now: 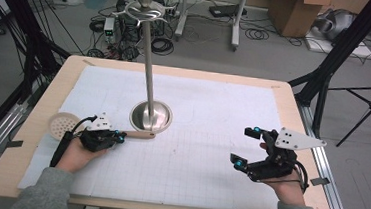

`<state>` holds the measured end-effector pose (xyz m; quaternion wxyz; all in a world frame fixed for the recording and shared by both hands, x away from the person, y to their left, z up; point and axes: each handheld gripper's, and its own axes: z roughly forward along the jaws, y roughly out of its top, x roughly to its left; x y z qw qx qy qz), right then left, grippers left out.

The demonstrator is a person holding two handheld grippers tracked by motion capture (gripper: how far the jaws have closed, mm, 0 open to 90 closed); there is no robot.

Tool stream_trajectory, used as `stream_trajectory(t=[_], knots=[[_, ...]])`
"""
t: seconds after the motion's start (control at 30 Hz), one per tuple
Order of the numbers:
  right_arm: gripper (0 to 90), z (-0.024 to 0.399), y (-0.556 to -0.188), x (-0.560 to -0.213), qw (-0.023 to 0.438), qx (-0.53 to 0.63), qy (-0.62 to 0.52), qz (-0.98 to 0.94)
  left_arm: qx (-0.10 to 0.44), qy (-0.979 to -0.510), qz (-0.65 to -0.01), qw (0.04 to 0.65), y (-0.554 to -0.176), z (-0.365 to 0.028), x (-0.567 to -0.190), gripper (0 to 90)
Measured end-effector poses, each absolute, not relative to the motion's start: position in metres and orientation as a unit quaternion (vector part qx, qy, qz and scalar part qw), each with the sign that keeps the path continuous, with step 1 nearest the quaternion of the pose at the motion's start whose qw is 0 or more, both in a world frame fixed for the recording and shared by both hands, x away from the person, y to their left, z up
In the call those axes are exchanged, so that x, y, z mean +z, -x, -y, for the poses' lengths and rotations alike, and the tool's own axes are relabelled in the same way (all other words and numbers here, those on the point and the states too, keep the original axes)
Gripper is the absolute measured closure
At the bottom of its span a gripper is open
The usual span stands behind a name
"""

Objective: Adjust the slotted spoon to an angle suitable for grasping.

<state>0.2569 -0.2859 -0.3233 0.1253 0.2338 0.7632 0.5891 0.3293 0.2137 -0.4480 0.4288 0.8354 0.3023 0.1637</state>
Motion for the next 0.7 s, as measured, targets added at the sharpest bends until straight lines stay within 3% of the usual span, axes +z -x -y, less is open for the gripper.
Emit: stream_trajectory(t=[0.2, 0.4, 0.7], knots=[[4.3, 0.286, -0.260, -0.324, 0.124, 0.588, -0.235, -0.764, 0.188, -0.817, -0.297, 0.458, -0.323, -0.230, -0.436, 89.7], [4.2, 0.282, -0.262, -0.326, 0.122, 0.586, -0.234, -0.766, 0.202, -0.808, -0.324, 0.449, -0.325, -0.256, -0.437, 89.7], [4.3, 0.278, -0.262, -0.329, 0.119, 0.575, -0.235, -0.775, 0.214, -0.814, -0.337, 0.422, -0.331, -0.265, -0.441, 89.8]])
